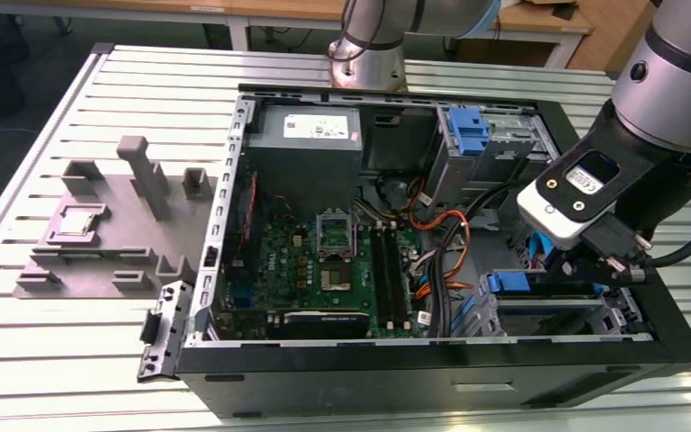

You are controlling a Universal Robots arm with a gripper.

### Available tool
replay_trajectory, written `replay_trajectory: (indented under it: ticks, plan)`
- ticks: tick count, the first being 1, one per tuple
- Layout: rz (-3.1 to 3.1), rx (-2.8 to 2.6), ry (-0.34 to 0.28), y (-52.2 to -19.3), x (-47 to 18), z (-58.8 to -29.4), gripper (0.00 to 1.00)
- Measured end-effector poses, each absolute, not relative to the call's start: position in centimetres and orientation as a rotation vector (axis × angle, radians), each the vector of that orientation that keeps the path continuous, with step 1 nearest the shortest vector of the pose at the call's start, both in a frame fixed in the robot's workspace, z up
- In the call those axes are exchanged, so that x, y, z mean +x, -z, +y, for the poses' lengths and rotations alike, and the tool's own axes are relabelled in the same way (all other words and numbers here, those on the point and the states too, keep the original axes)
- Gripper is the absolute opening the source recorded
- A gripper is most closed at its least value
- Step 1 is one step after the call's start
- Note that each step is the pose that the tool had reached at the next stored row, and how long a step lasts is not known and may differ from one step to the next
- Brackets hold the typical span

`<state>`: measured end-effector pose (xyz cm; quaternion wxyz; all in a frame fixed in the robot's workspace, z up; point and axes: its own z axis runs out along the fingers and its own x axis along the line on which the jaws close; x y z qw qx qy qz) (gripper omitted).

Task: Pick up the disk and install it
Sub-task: 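Insert the second disk wire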

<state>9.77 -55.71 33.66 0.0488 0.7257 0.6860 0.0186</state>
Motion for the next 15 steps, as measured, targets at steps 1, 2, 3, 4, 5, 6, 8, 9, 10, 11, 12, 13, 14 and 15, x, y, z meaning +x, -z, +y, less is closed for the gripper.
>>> replay_trajectory:
  ticks: [1, 2, 3, 4, 5, 6, 8, 9, 10, 11, 12, 13, 14, 15]
  plan:
    - [2.091, 2.212, -0.060, -33.66, 9.78, -55.71, 0.16]
    - [2.091, 2.212, -0.062, -33.66, 9.78, -55.70, 0.16]
    - [2.091, 2.212, -0.064, -33.66, 9.77, -55.71, 0.16]
    - [2.091, 2.212, -0.067, -33.66, 9.77, -55.71, 0.16]
    - [2.091, 2.212, -0.068, -33.64, 9.78, -55.71, 0.16]
    - [2.091, 2.213, -0.070, -33.62, 9.78, -55.71, 0.16]
    - [2.092, 2.215, -0.073, -33.57, 9.77, -55.71, 0.16]
    - [2.093, 2.215, -0.075, -33.55, 9.77, -55.71, 0.16]
    - [2.094, 2.217, -0.078, -33.51, 9.77, -55.71, 0.16]
    - [2.095, 2.218, -0.080, -33.48, 9.77, -55.71, 0.16]
    - [2.096, 2.220, -0.083, -33.46, 9.77, -55.71, 0.16]
    - [2.097, 2.221, -0.085, -33.43, 9.77, -55.71, 0.16]
    - [2.098, 2.222, -0.088, -33.38, 9.77, -55.71, 0.16]
    - [2.099, 2.223, -0.090, -33.32, 9.77, -55.71, 0.16]
